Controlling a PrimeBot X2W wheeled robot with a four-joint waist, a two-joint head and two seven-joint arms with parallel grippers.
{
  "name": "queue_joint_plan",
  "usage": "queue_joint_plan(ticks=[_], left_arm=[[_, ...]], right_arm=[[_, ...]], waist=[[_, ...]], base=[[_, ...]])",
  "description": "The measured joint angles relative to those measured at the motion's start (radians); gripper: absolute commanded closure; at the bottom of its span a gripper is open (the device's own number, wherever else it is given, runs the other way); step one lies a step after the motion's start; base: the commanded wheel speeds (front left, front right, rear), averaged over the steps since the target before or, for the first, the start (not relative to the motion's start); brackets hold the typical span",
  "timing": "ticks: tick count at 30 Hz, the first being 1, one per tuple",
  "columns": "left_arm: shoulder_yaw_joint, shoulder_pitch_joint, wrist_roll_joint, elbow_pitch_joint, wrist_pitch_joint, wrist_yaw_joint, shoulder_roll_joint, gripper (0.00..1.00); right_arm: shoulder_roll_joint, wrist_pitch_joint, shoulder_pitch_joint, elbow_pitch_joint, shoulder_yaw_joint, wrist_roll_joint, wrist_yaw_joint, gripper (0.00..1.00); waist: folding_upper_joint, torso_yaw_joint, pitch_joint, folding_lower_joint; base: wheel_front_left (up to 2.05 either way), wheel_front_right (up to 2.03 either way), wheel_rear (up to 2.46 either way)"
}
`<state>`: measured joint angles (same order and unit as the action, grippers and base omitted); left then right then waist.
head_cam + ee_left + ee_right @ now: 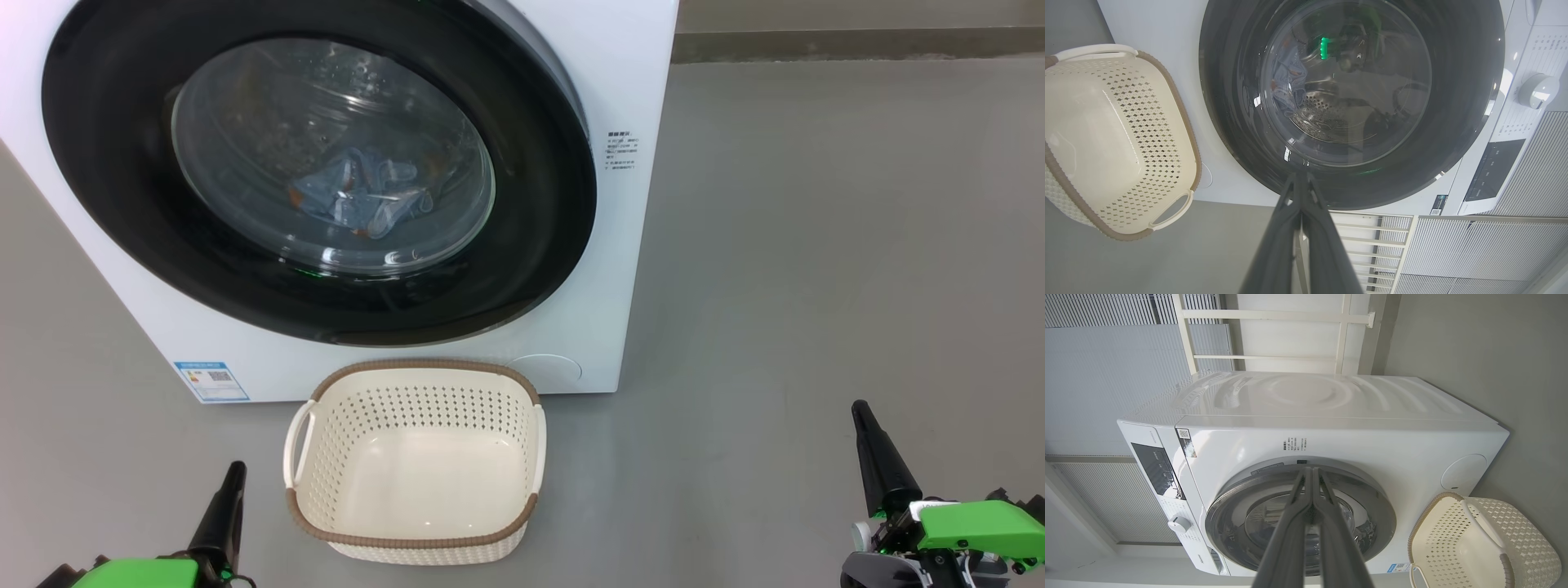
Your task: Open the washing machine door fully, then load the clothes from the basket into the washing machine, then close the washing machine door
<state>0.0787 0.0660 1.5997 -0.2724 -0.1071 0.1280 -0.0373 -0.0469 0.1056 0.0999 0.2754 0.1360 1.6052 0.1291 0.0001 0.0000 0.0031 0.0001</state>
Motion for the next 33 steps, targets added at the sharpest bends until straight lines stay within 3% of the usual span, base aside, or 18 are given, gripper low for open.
queue_joint_plan(ticks=[33], left_arm=[[0.0,0.0,0.0,0.0,0.0,0.0,0.0,1.0]], right_arm=[[0.0,0.0,0.0,0.0,0.0,0.0,0.0,1.0]], waist=[[0.0,0.0,0.0,-0.0001]], base=[[0.0,0.0,0.0]])
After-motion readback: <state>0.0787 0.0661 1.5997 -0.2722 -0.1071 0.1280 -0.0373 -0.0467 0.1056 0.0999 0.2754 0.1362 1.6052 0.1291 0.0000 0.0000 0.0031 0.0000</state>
